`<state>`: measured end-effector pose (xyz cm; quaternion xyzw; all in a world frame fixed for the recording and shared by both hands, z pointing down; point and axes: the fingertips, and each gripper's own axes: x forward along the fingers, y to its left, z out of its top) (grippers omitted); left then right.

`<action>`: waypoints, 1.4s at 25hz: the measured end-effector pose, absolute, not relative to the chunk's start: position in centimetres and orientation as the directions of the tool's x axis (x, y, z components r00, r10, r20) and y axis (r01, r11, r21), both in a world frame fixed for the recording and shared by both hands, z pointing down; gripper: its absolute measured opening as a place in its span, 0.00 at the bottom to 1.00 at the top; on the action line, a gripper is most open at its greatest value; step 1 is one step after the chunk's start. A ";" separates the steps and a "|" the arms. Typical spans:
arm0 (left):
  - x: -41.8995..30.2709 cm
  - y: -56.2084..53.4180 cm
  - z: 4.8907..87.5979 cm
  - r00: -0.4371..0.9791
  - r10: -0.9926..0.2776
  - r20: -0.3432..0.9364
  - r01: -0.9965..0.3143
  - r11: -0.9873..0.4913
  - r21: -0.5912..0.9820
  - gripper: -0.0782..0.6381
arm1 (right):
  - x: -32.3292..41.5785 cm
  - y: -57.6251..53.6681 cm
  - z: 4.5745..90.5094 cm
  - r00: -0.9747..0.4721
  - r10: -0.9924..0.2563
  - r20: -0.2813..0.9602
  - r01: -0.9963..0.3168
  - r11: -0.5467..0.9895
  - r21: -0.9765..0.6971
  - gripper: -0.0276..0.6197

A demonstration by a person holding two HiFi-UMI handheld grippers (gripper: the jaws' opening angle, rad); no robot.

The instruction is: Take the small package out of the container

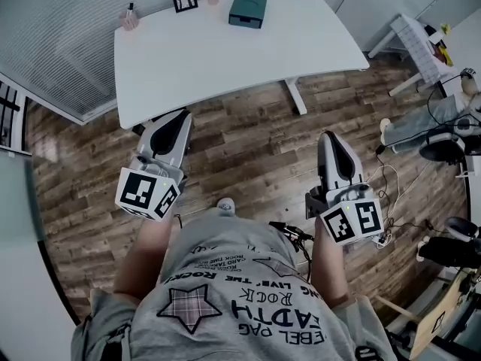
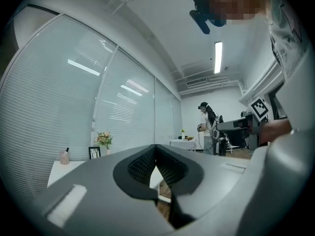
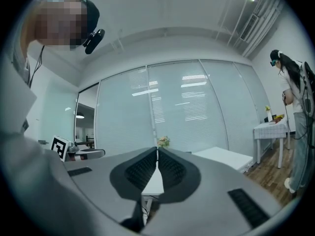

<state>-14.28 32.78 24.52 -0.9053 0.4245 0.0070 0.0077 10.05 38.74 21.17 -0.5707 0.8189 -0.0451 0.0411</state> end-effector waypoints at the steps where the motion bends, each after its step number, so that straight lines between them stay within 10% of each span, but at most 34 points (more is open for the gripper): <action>1: -14.5 32.5 24.6 0.642 -0.767 -0.018 -0.767 -0.641 -0.008 0.12 | 9.7 38.5 21.3 -0.344 -0.939 -0.013 -0.933 0.343 -0.113 0.07; 35: -12.3 16.2 26.7 0.511 -0.859 0.040 -0.860 -0.511 0.009 0.12 | 13.9 17.6 22.3 -0.472 -0.882 0.010 -0.873 0.465 -0.148 0.07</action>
